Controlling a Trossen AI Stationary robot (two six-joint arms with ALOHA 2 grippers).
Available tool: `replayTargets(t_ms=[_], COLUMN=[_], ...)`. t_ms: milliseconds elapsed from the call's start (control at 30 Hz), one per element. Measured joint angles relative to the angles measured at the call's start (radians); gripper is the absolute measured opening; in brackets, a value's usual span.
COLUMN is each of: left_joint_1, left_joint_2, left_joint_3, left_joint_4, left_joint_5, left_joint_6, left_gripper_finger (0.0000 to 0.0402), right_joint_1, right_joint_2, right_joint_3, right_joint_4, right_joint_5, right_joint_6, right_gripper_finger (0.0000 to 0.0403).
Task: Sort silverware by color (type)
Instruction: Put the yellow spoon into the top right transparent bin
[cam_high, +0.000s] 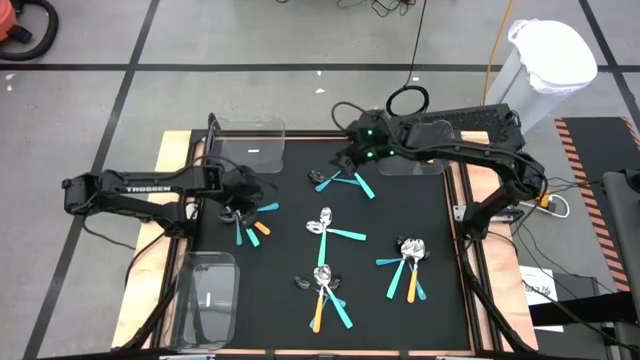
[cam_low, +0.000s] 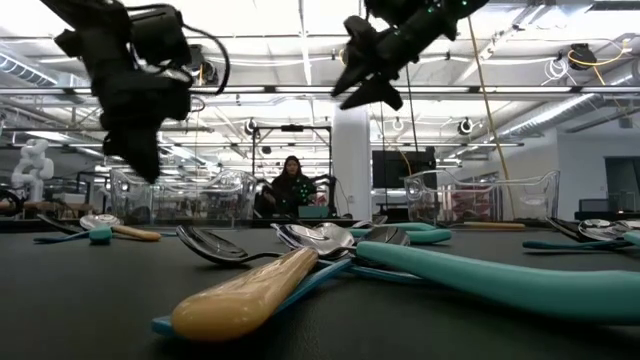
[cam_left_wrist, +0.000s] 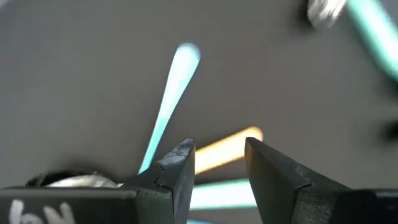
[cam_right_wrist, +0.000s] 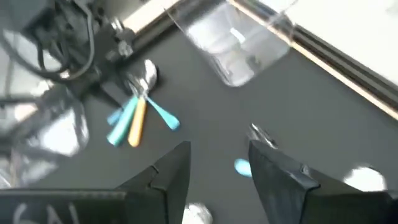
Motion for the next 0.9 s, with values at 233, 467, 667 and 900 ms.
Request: replayTargets(t_ms=[233,467,667,900], left_joint_1=[0.000,0.000,0.000,0.000], left_joint_2=[0.000,-0.026,-0.096,-0.172], left_joint_3=[0.081,0.163,0.214,0.234], left_joint_4=[0.027,-0.040,-0.052,-0.054], left_joint_5=[0.021,0.047,0.047,0.043], left_joint_6=[0.037,0.094,0.113,0.113], left_gripper_finger=[0.0141,0.0141,0.0141,0.0141], right_joint_1=[0.057,0.148,0.207,0.246], right_joint_2=[0.103,0.206,0.273,0.395], right_joint_3=[0.000,0.000,0.017,0.160], right_joint_4=[0.094,0.207,0.266,0.253], right_joint_5=[-0.001,-0.001,0.068,0.082], right_joint_6=[0.187,0.329,0.413,0.413], right_gripper_finger=[0.0157,0.0157,0.0157,0.0157])
